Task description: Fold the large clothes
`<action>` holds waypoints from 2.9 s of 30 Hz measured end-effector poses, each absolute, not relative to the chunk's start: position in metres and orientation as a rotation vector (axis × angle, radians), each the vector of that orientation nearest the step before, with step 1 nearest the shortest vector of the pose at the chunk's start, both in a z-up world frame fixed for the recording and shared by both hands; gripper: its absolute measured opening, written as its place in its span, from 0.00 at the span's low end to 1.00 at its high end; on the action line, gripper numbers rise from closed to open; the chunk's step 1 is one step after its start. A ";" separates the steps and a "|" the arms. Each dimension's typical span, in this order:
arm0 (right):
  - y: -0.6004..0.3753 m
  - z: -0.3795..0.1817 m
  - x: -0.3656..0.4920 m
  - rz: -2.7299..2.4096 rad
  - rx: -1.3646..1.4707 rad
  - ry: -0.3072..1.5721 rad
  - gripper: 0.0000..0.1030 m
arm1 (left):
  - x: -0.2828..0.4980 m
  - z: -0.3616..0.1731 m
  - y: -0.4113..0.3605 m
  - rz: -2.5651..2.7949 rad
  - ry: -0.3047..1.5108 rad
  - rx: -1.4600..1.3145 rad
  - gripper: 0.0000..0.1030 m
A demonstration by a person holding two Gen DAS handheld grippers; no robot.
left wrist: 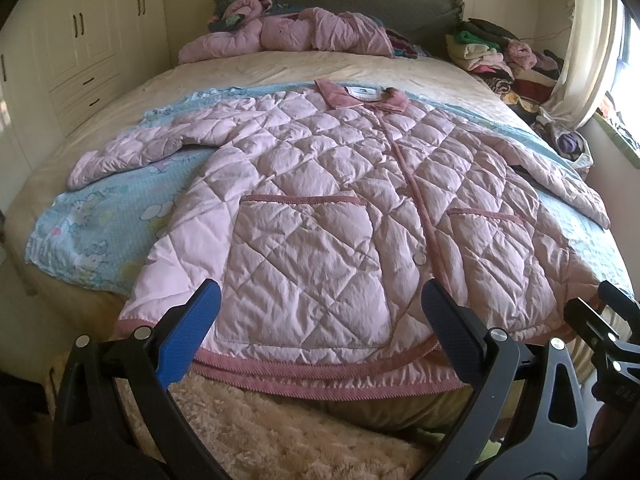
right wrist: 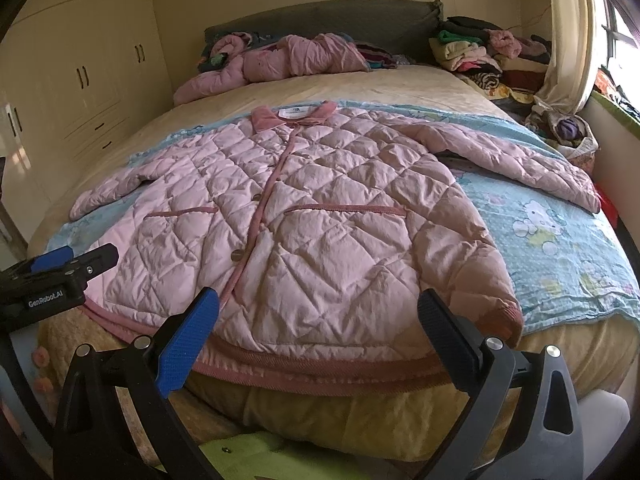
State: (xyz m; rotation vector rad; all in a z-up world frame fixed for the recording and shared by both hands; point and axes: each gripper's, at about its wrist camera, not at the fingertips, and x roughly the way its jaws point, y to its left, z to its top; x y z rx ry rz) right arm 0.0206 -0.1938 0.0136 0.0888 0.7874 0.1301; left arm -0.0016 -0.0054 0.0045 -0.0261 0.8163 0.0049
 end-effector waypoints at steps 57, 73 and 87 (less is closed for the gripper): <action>-0.237 0.148 0.263 0.124 0.341 0.612 0.96 | 0.252 0.130 -0.010 0.025 0.747 0.000 0.91; -0.370 0.098 0.316 -0.208 0.568 0.666 0.96 | 0.318 0.105 -0.076 -0.080 0.813 0.010 0.91; -0.495 -0.006 0.287 -0.613 0.761 0.739 0.96 | 0.319 0.042 -0.108 -0.119 0.922 0.007 0.91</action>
